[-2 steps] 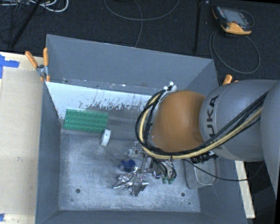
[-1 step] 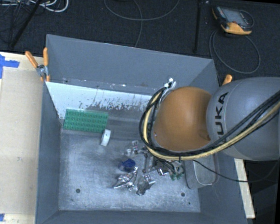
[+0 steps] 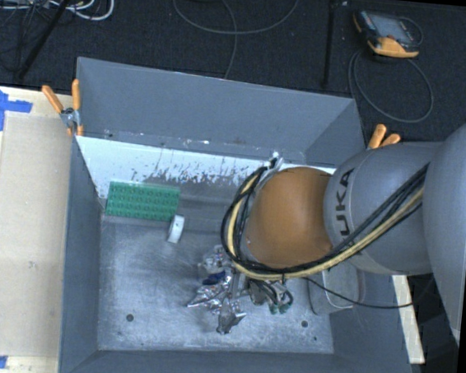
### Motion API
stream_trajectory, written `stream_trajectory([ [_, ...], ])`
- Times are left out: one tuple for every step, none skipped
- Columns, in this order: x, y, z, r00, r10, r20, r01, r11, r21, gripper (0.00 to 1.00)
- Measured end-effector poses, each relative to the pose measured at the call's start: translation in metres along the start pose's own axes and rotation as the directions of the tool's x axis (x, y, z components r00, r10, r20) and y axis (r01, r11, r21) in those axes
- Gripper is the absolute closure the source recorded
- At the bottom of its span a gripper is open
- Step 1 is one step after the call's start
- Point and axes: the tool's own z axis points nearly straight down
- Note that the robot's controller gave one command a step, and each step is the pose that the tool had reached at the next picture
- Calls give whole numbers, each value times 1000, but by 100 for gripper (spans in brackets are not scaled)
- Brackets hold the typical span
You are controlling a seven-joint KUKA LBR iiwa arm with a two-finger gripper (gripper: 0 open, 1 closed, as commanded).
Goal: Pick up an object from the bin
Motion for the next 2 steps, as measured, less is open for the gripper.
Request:
stream_trajectory([
  [-9, -1, 10, 998, -57, 9, 57, 998, 1, 0],
  [-17, 2, 6, 998, -58, 37, 58, 998, -1, 100],
])
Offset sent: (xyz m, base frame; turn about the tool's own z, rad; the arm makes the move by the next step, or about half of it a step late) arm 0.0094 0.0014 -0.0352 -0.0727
